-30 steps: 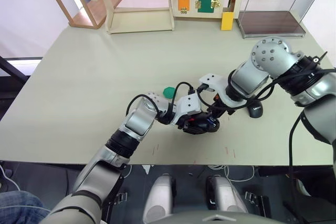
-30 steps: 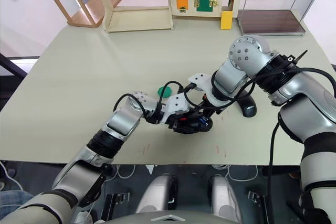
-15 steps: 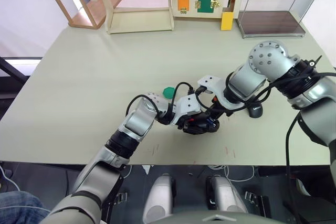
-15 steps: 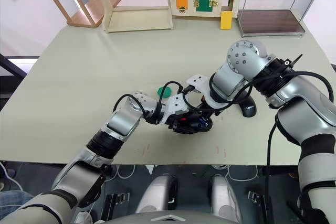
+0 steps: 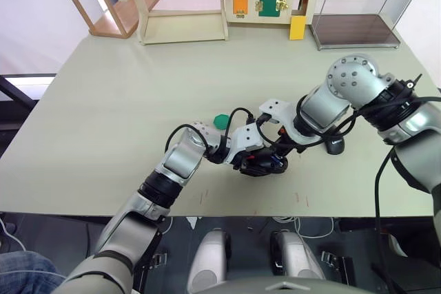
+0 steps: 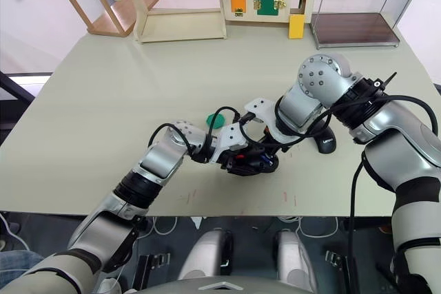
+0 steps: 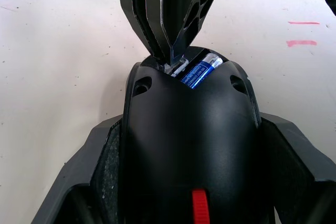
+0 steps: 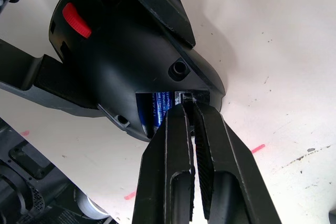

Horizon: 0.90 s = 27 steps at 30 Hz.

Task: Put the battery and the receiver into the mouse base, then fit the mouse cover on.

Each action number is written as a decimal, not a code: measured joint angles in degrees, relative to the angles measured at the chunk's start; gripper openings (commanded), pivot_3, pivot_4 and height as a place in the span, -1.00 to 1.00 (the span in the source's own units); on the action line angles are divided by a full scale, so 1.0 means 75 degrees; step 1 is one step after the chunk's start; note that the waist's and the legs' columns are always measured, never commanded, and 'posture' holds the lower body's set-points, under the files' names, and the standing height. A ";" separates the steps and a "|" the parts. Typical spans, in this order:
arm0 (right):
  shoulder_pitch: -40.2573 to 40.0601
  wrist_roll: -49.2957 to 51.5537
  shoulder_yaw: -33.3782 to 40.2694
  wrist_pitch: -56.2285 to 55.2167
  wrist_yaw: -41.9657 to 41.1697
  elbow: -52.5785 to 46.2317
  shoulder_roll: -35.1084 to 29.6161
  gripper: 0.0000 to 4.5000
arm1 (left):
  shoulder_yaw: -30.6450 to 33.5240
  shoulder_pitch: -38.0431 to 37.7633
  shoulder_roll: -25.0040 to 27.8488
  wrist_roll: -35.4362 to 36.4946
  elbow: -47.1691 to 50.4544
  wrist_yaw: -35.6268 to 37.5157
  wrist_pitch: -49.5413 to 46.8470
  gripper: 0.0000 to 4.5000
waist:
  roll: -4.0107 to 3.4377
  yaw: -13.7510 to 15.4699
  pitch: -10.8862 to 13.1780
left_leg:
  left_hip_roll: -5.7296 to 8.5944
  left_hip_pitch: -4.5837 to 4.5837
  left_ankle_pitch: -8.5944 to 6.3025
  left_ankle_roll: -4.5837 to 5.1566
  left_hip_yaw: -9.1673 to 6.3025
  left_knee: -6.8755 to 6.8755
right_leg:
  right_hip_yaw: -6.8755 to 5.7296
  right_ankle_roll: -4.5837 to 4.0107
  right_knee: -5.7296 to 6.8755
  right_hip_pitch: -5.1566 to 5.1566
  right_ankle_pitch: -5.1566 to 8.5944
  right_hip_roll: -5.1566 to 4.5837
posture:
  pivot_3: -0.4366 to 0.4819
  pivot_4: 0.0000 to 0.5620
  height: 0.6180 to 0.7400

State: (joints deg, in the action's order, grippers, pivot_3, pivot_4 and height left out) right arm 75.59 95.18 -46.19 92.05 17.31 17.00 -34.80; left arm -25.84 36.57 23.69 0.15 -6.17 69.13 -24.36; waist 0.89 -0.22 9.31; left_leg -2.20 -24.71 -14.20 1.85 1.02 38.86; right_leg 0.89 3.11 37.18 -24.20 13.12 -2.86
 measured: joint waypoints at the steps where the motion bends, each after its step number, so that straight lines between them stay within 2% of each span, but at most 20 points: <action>1: -0.0005 0.0001 0.0000 -0.0004 0.0002 -0.0015 -0.0006 -1.00 | -0.0001 0.0000 0.0000 0.0000 0.0000 0.0000 0.0000 0.32 | 0.0000 0.0000 0.0000 | 0.0000 0.0000 0.0000 0.0000 -0.0001 0.0000 | -0.0001 0.0000 0.0000 0.0000 0.0000 0.0000 | -0.05 -0.47 1.00; 3: -0.0013 0.0015 0.0000 -0.0015 0.0004 -0.0030 -0.0021 -1.00 | -0.0002 0.0000 0.0002 0.0000 0.0003 0.0000 0.0000 0.32 | 0.0000 0.0001 0.0000 | 0.0000 0.0000 0.0000 0.0000 -0.0001 0.0000 | -0.0001 0.0000 0.0000 0.0000 0.0000 0.0000 | -0.05 -0.47 1.00; 5: -0.0030 0.0067 0.0000 -0.0030 0.0008 -0.0049 -0.0060 -0.71 | -0.0002 -0.0008 0.0005 0.0000 0.0016 0.0000 0.0000 0.32 | 0.0000 0.0001 0.0000 | 0.0000 -0.0001 0.0000 0.0000 -0.0001 0.0000 | -0.0001 0.0000 -0.0001 0.0000 0.0000 0.0000 | -0.05 -0.47 1.00; 7: -0.0120 0.0093 0.0005 0.0018 -0.0058 -0.0116 -0.0049 -0.51 | -0.0004 -0.0008 0.0003 -0.0002 0.0016 -0.0005 0.0001 0.32 | 0.0000 0.0001 0.0000 | 0.0000 -0.0002 0.0000 0.0000 -0.0002 0.0000 | -0.0002 0.0000 -0.0002 0.0000 0.0000 0.0000 | -0.05 -0.47 1.00; 9: -0.0123 0.0085 0.0017 0.0022 -0.0086 -0.0169 -0.0059 -0.18 | -0.0001 -0.0011 0.0005 -0.0003 0.0015 -0.0012 -0.0001 0.32 | 0.0000 -0.0002 0.0000 | 0.0000 0.0000 0.0000 0.0000 0.0000 0.0000 | 0.0000 0.0000 -0.0001 0.0001 0.0000 0.0000 | -0.05 -0.47 1.00; 12: -0.0120 -0.0078 0.0019 0.0022 -0.0063 -0.0168 -0.0159 0.41 | -0.0002 -0.0011 0.0020 0.0001 0.0019 0.0002 0.0002 0.32 | 0.0000 -0.0007 0.0000 | 0.0000 0.0000 0.0000 0.0000 0.0000 0.0000 | 0.0000 0.0000 -0.0002 0.0000 0.0000 0.0000 | -0.05 -0.47 1.00; 21: -0.0121 -0.0086 0.0019 0.0024 -0.0143 -0.0213 -0.0241 0.41 | 0.0005 -0.0011 0.0042 0.0003 0.0026 0.0050 0.0006 0.32 | 0.0000 -0.0029 0.0000 | -0.0001 -0.0001 0.0000 0.0000 -0.0003 -0.0003 | -0.0003 0.0000 -0.0003 0.0000 0.0000 0.0002 | -0.05 -0.47 1.00; 27: -0.0135 0.0090 0.0232 0.0023 -0.0438 -0.0534 -0.0590 0.41 | 0.0004 -0.0008 0.0019 0.0000 0.0009 0.0041 0.0015 0.32 | 0.0000 -0.0018 0.0000 | -0.0001 -0.0002 0.0000 0.0000 -0.0003 -0.0003 | -0.0004 0.0000 -0.0005 0.0000 0.0000 0.0001 | -0.05 -0.47 1.00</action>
State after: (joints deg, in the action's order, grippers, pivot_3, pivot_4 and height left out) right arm 74.58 95.85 -44.46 92.23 14.03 12.99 -39.23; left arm -25.80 36.51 23.84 0.15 -6.10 69.43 -24.25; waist 0.89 -0.36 9.31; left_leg -2.20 -24.73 -14.20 1.85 1.00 38.84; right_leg 0.86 3.11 37.14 -24.19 13.12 -2.86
